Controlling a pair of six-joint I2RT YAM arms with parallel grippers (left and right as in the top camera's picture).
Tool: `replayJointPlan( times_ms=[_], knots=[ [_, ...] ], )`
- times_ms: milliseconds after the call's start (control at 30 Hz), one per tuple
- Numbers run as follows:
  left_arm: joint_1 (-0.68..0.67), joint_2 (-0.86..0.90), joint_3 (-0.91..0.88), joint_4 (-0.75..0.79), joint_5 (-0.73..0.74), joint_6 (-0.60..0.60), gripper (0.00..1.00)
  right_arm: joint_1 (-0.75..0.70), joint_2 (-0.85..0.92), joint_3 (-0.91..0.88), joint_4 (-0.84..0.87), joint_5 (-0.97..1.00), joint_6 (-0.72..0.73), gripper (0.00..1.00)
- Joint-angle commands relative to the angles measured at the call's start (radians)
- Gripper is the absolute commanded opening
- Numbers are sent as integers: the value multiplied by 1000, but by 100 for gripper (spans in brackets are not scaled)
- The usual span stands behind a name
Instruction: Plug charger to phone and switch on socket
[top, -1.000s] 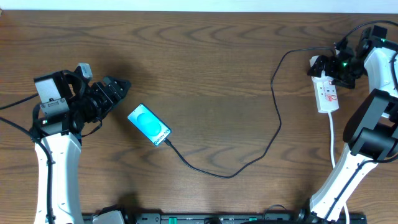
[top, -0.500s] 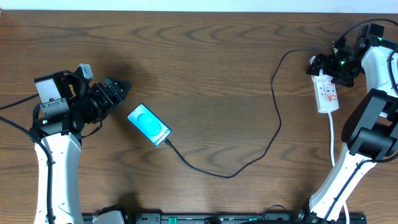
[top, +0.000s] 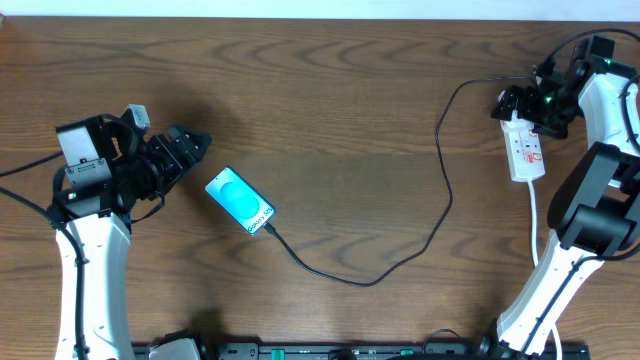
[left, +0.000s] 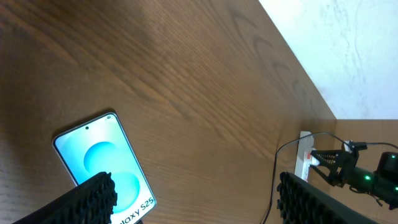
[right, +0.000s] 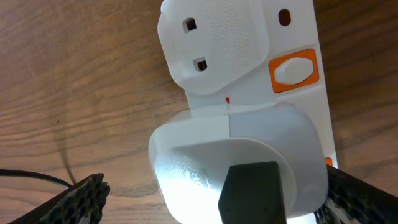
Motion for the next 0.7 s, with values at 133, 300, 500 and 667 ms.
replayJointPlan(
  times_ms=[133,300,500,667],
  knots=[
    [5,8,10,-11,-12,24,82,31,20,2,-23,-80,43,99],
    [5,8,10,-11,-12,28,82,31,21,2,-31,-98,51,99],
    [5,8,10,-13,-12,28,83,34,22,-3,-33,-106,51,99],
    [5,8,10,-13,-12,28,83,48,23,-5,-32,-106,51,99]
  ],
)
